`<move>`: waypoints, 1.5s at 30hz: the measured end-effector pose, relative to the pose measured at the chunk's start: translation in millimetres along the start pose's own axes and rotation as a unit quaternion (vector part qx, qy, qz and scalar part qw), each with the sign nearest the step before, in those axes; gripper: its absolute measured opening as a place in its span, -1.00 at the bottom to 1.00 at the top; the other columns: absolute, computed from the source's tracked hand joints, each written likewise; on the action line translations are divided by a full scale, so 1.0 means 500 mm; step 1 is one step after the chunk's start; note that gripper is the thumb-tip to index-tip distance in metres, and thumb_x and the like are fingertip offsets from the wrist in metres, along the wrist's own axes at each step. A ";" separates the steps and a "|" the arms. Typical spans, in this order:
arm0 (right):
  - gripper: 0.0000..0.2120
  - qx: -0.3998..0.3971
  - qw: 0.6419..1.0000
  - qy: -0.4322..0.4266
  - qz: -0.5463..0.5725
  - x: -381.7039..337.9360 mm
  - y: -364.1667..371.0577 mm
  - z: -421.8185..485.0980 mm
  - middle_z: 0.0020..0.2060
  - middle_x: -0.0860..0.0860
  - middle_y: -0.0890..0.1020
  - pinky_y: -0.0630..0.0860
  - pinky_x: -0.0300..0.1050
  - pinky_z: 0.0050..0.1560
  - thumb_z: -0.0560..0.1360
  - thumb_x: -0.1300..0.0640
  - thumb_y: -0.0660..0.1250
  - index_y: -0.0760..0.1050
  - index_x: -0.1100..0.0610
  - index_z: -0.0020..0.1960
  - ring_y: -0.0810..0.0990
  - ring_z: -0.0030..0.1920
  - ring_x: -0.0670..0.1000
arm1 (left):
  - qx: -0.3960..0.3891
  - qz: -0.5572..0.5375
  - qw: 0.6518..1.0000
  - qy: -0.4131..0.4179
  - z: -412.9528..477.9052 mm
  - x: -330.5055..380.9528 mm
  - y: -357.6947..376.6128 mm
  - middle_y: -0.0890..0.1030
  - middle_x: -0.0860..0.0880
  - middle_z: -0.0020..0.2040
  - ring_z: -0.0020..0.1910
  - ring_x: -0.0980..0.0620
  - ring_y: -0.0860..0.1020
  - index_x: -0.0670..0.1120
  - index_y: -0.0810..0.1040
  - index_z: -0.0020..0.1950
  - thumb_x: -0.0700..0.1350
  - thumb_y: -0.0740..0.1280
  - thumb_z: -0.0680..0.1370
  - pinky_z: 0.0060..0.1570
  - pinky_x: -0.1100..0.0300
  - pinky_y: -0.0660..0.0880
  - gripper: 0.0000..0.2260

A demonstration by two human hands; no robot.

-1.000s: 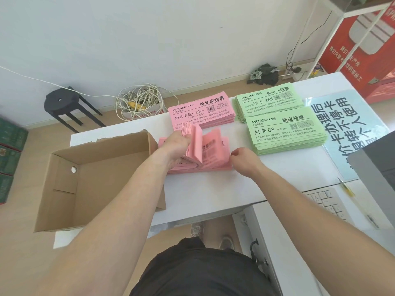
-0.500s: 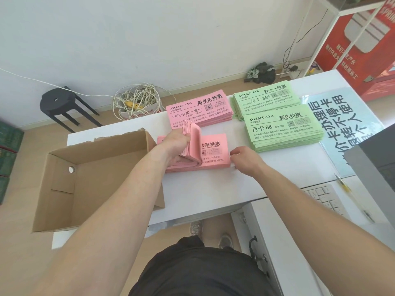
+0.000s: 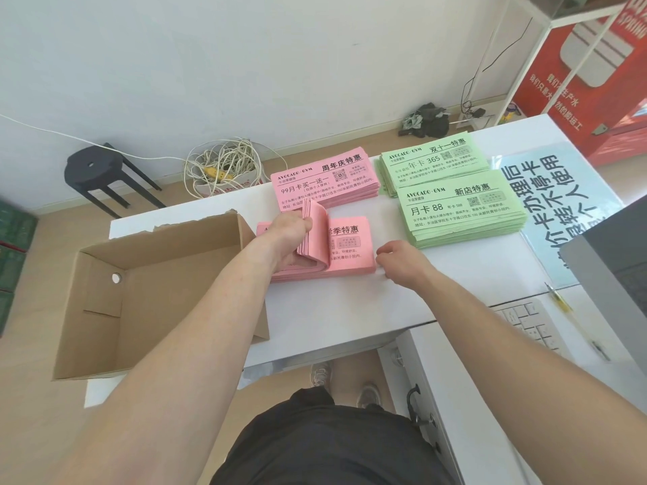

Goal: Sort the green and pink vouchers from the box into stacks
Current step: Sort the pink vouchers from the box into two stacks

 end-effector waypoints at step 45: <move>-0.40 0.008 0.998 -0.021 -0.062 -0.035 0.048 0.033 0.27 0.22 0.50 0.49 0.06 0.13 0.53 -0.09 0.33 0.24 0.22 0.41 0.53 0.21 0.23 | 0.277 0.338 0.895 0.087 0.005 -0.112 -0.036 0.17 -0.24 0.56 0.51 -0.27 0.19 -0.20 0.00 0.62 0.03 0.41 0.53 0.48 -0.04 0.16 -0.17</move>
Point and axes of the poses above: each hand's wrist, its own z-axis towards the middle knuckle, its own y-axis out of the palm, x = y × z, the point moved 4 cm from there along z, towards the middle knuckle
